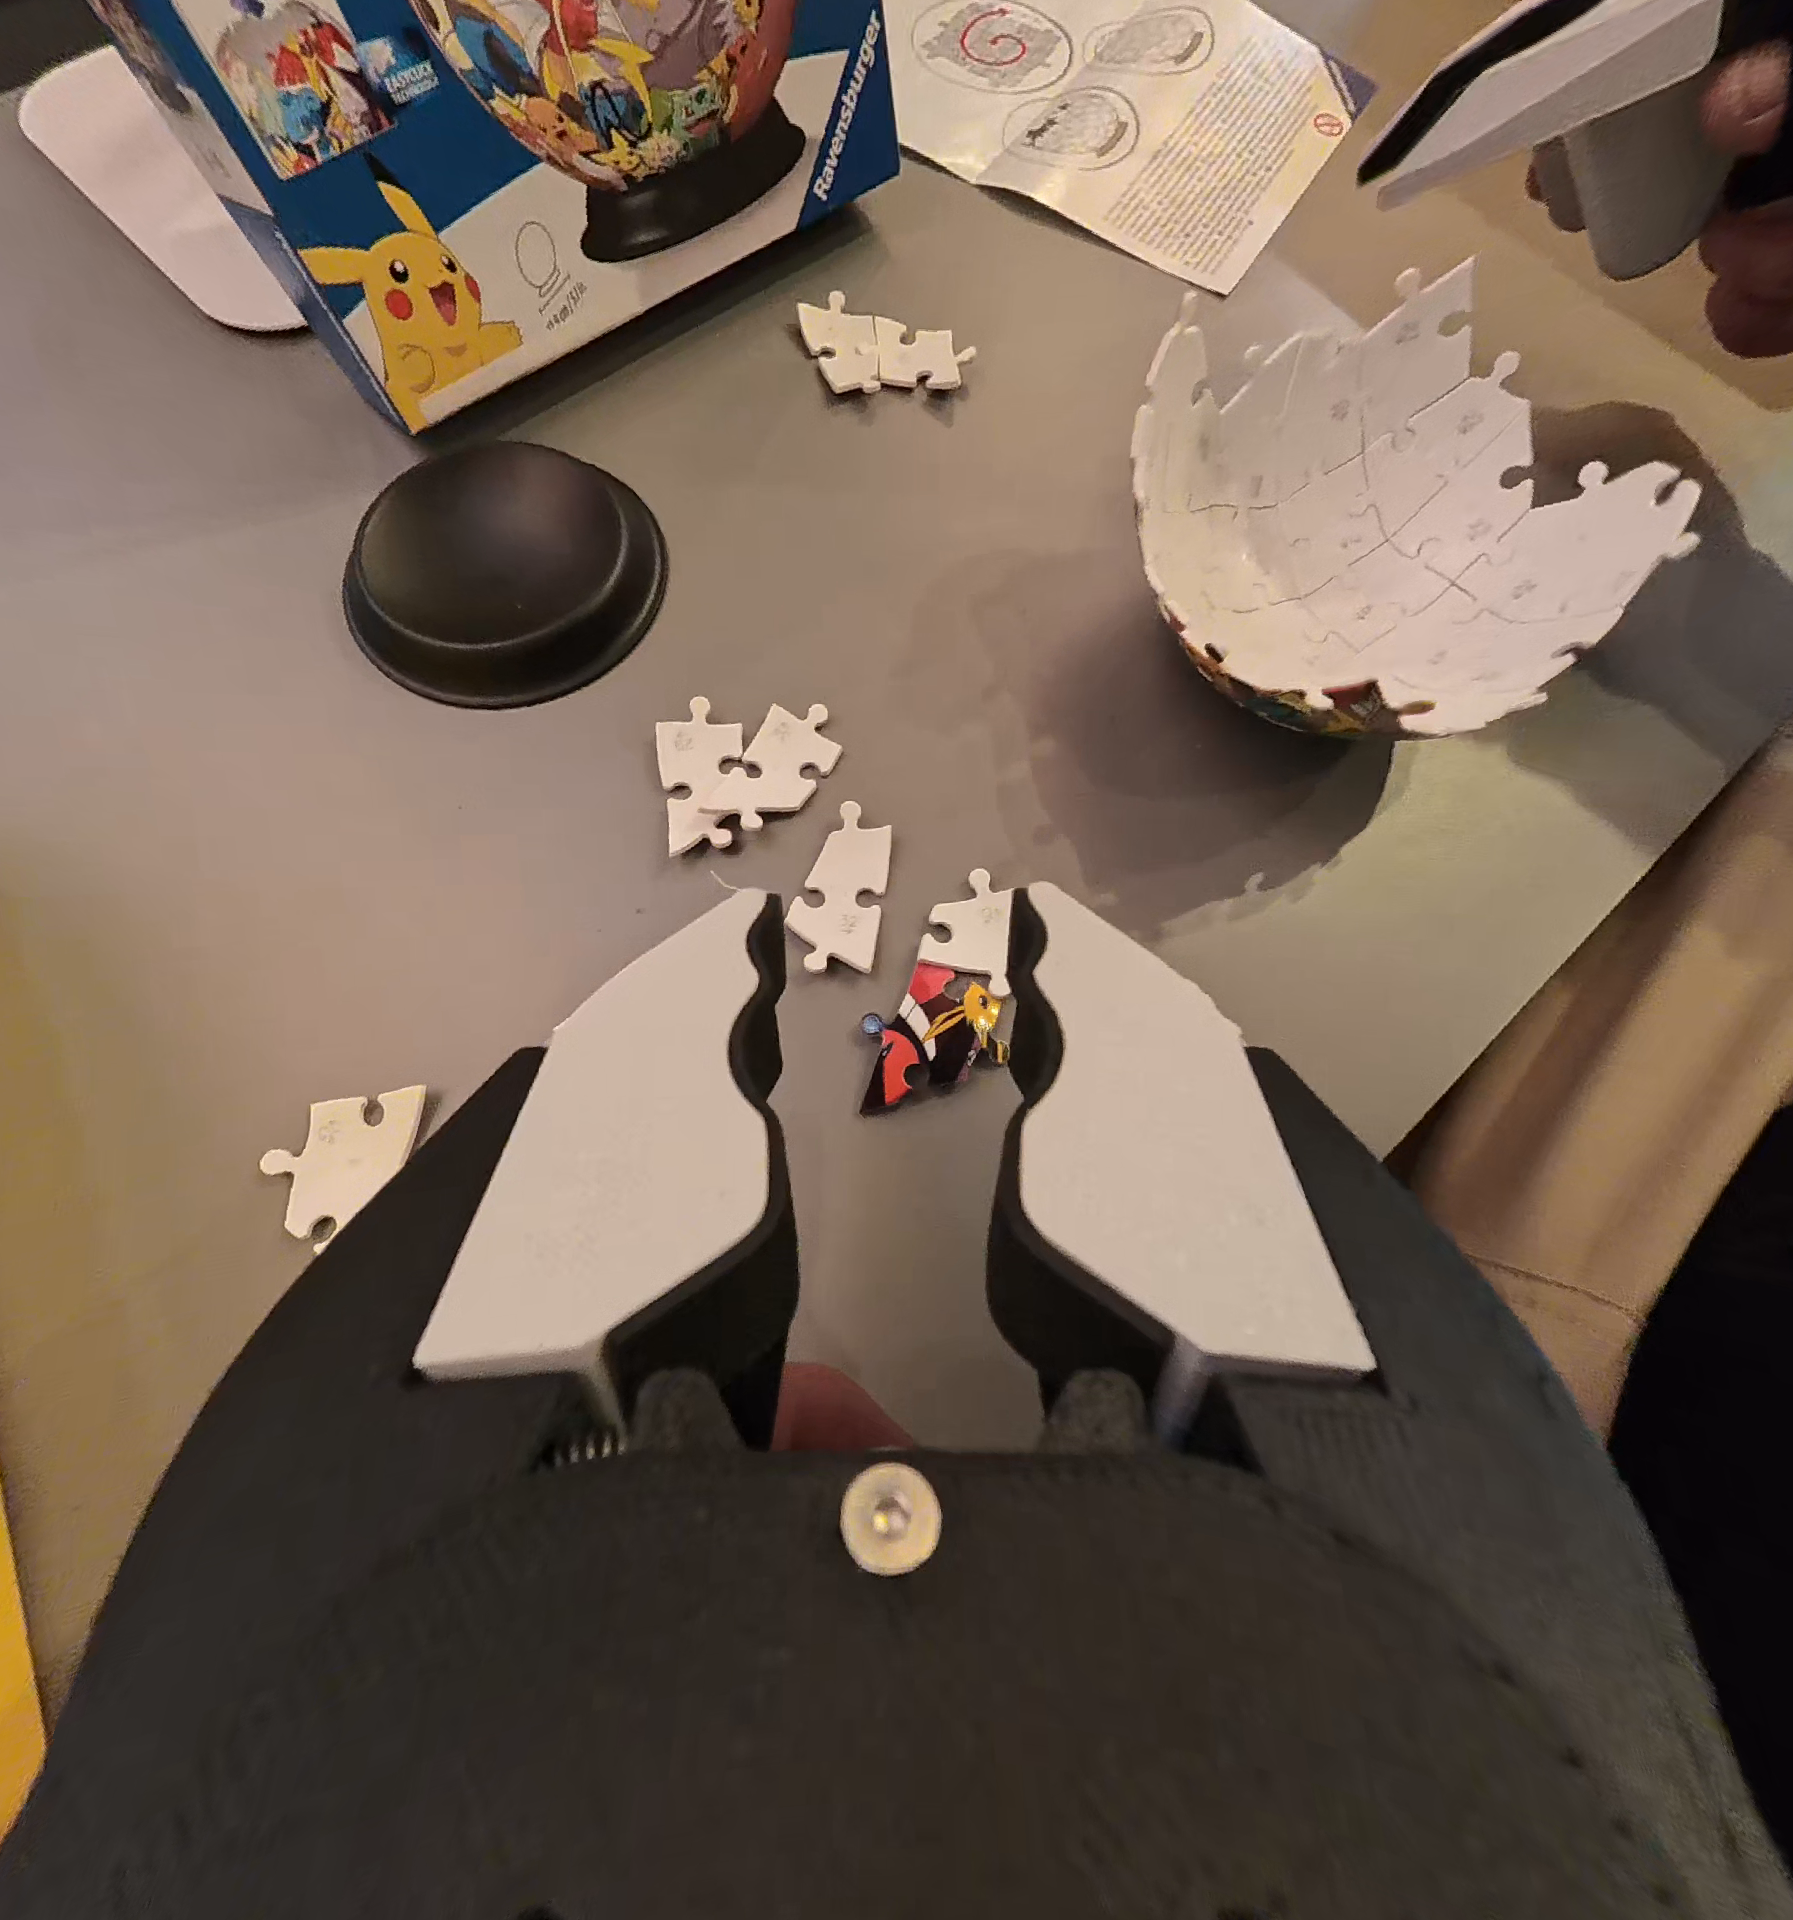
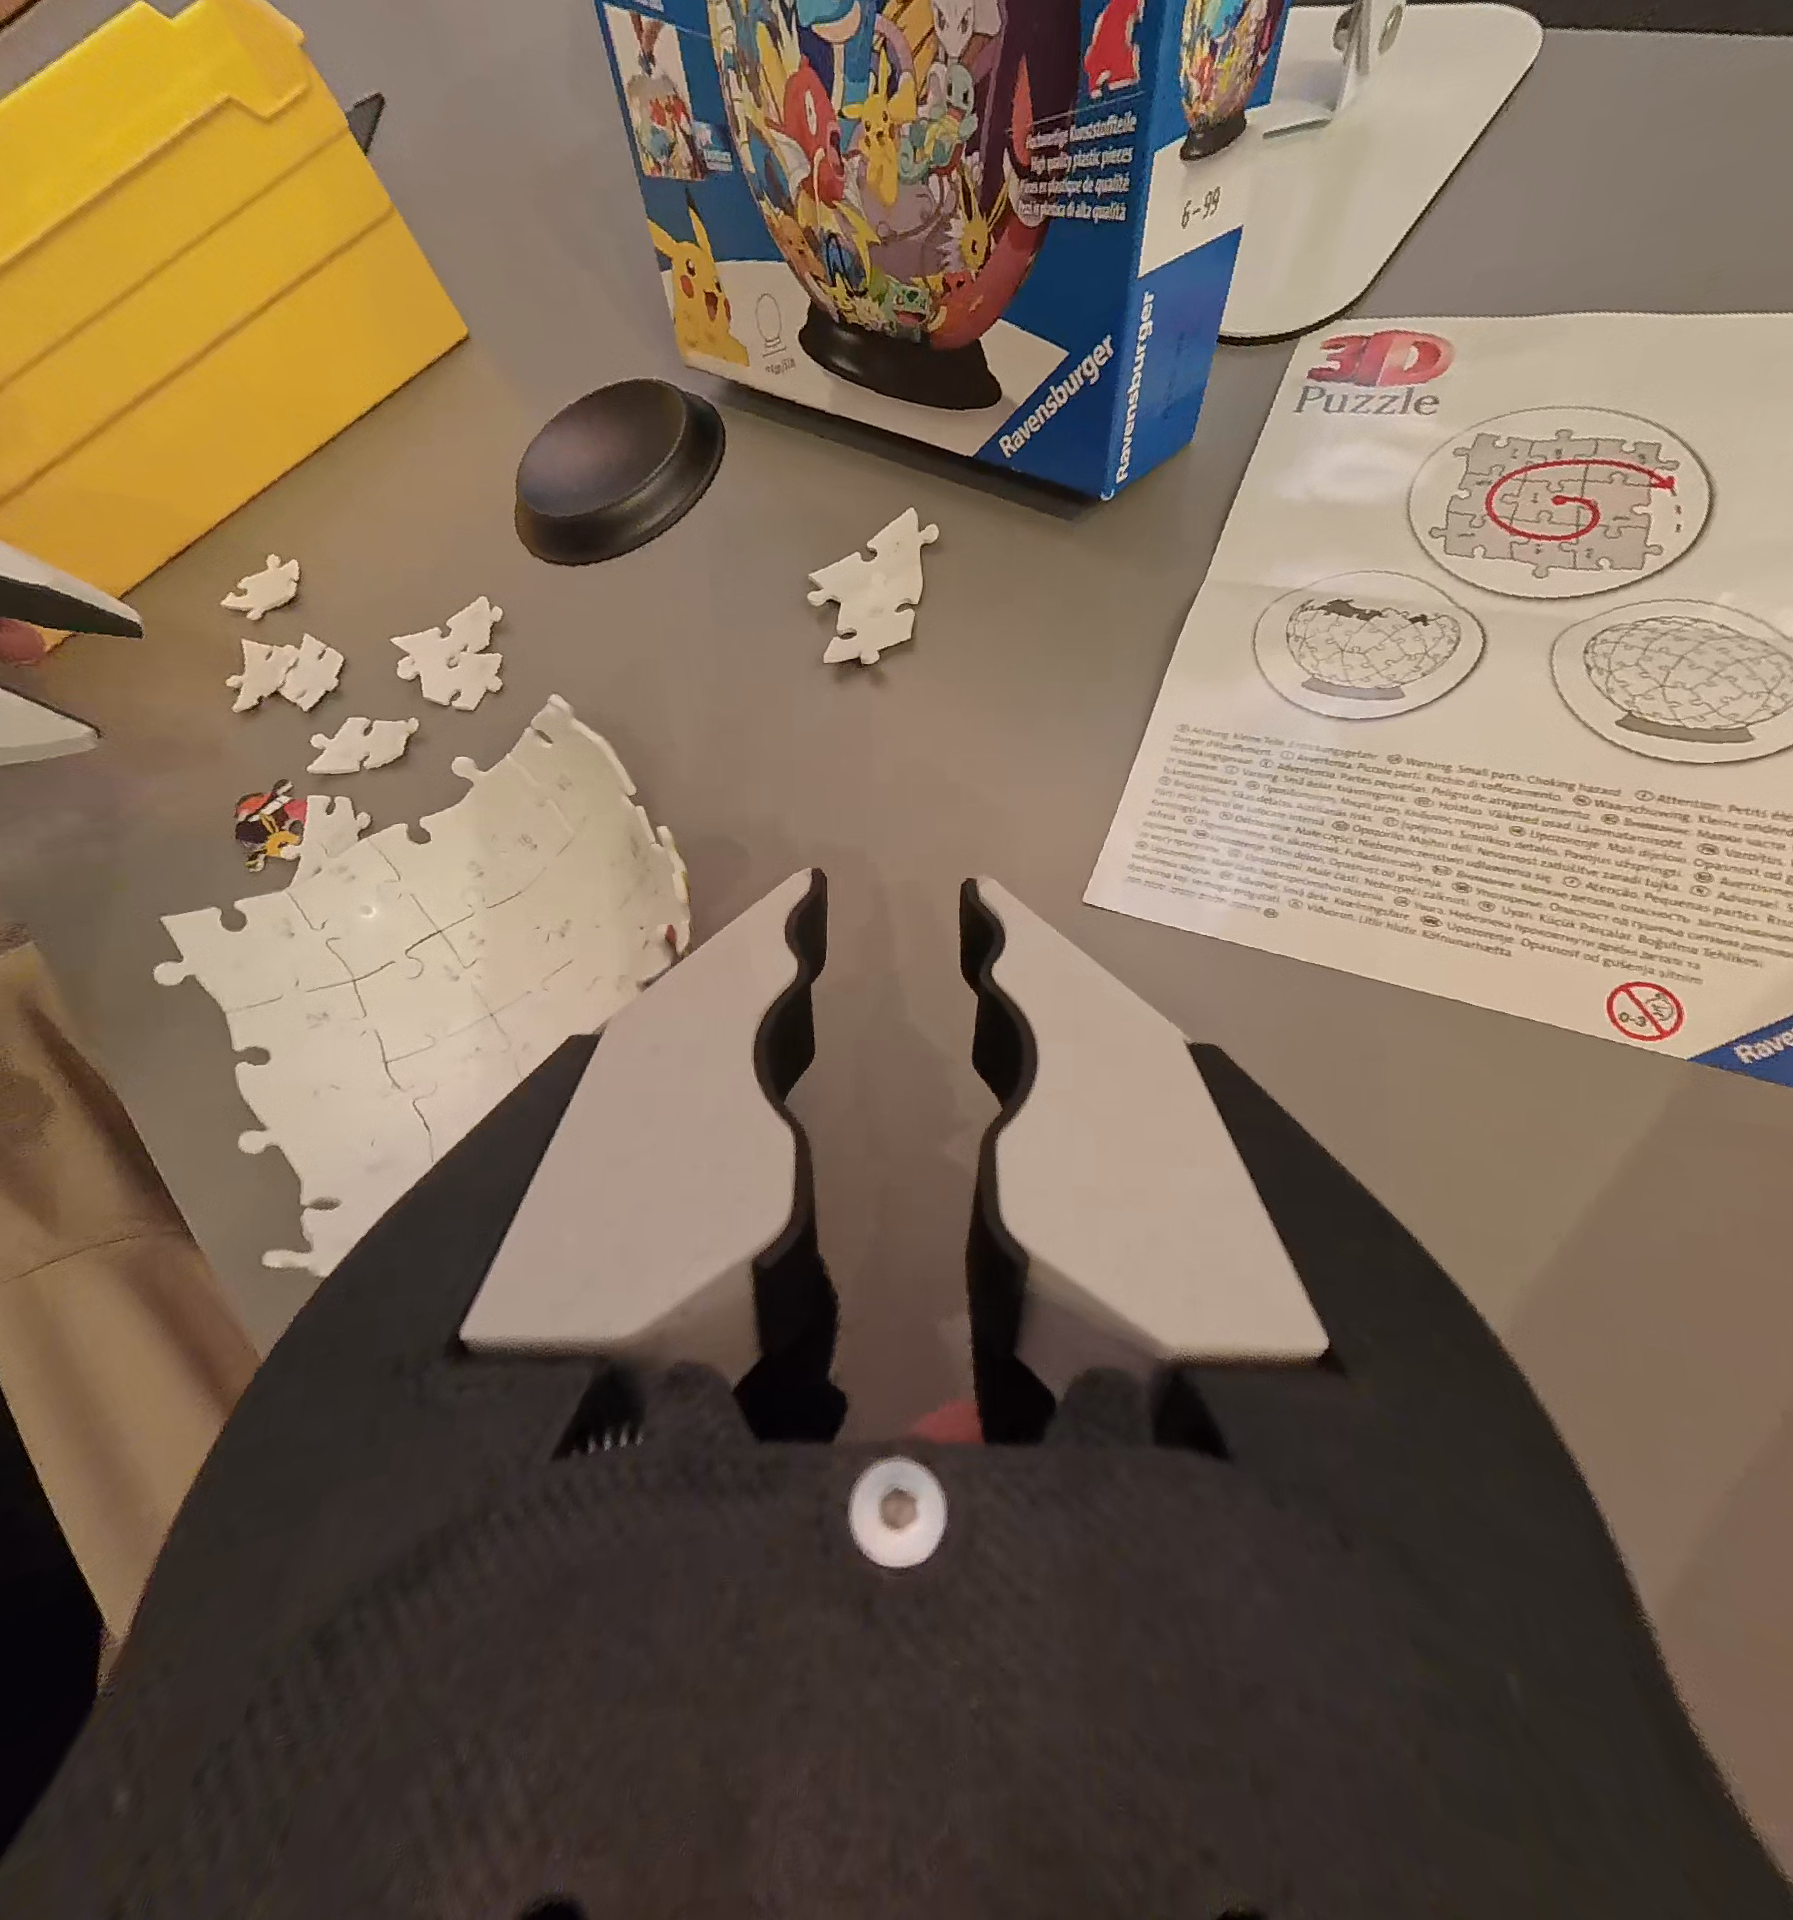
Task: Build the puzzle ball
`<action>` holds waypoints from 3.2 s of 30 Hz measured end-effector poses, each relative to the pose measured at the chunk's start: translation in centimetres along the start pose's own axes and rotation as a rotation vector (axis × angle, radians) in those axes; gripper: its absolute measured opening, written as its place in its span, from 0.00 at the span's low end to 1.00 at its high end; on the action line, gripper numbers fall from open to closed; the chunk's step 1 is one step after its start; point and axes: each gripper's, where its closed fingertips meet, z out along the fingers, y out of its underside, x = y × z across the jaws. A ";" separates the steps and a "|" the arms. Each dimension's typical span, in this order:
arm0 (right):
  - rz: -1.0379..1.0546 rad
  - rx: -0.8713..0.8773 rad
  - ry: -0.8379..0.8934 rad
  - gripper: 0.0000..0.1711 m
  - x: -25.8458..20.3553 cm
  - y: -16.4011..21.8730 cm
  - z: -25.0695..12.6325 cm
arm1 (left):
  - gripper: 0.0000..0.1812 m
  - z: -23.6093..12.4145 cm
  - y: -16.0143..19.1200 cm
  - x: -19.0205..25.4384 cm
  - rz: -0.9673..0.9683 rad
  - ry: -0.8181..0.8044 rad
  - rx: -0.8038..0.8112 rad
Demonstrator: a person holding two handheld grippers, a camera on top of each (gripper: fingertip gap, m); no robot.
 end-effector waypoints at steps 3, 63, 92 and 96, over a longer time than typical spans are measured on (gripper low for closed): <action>0.000 -0.012 -0.025 0.13 -0.3 0.3 0.2 | 0.22 0.0 0.0 -0.2 -0.016 0.003 0.004; -0.173 -0.209 -0.217 0.11 -3.8 1.8 3.1 | 0.22 0.8 -0.1 0.8 -0.022 0.069 0.001; -0.263 -0.106 -0.411 0.15 -7.1 -3.3 5.9 | 0.23 1.6 -0.3 2.4 0.070 0.073 -0.009; -0.241 -0.083 -0.376 0.15 -6.0 -4.6 5.1 | 0.23 1.9 -0.6 2.6 0.086 0.075 0.005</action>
